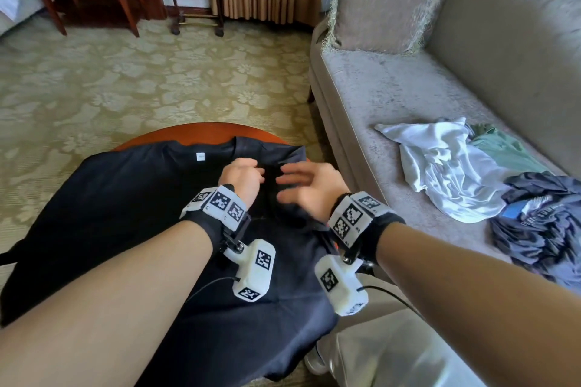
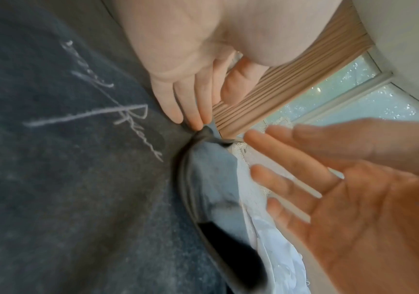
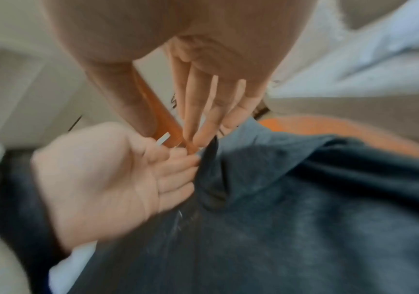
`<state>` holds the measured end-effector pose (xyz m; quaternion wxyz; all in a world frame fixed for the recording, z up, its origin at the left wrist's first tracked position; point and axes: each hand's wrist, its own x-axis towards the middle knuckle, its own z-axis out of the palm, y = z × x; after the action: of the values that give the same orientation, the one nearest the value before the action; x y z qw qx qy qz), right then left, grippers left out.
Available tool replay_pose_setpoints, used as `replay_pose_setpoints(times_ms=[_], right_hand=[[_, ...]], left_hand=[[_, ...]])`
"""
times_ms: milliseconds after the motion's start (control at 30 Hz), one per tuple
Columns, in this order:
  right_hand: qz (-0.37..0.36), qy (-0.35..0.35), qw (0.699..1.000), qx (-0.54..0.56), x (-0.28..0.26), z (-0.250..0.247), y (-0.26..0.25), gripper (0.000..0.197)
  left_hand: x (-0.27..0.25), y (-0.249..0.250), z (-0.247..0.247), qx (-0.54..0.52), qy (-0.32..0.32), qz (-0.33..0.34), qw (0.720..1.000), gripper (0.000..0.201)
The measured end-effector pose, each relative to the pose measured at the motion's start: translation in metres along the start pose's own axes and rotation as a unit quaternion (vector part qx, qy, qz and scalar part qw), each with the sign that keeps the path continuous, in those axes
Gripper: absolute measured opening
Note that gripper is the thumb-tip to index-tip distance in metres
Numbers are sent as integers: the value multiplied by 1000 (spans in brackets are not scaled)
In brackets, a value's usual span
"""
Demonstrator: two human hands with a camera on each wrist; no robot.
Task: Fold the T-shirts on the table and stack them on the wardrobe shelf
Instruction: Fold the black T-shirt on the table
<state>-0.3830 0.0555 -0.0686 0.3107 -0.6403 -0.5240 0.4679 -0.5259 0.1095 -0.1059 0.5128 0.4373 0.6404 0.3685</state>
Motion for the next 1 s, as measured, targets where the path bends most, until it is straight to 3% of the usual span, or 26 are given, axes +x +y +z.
replay_pose_setpoints(times_ms=[67,100,167,267,367,533,633,767,833,900,1000], right_hand=[[40,108,992,60,4,-10,2,23],[54,161,985,20,5,-17,4,16],[87,200,971,-97,3,-32,13,16],[135,146,967,-161,0,-38,25,17],[130,78,969,-197,3,-30,35,22],[91,64,962,-248,8,-21,44,36],[82,41,953,-287,7,-20,41,48],[-32,18,906,-422,-5,-10,35,79],[-71,-2,876,-477,-13,1,37,85],[-46,-12,862,-505,-16,9,40,85],[21,-14,865,-501,-14,21,27,89]], left_hand=[[3,0,-1,-27,9,-23,999,36],[3,0,1,-25,11,-24,999,37],[1,-4,3,30,9,-10,999,49],[-4,-7,10,188,-24,27,982,60],[-6,-5,18,310,-10,66,948,54],[-9,4,18,290,81,90,949,28],[-6,10,10,308,107,68,943,19],[0,4,-9,306,173,-18,936,43],[-1,0,-21,307,198,-30,930,59],[-3,-5,-35,324,187,-17,927,62],[-8,-8,-67,352,164,-26,921,67]])
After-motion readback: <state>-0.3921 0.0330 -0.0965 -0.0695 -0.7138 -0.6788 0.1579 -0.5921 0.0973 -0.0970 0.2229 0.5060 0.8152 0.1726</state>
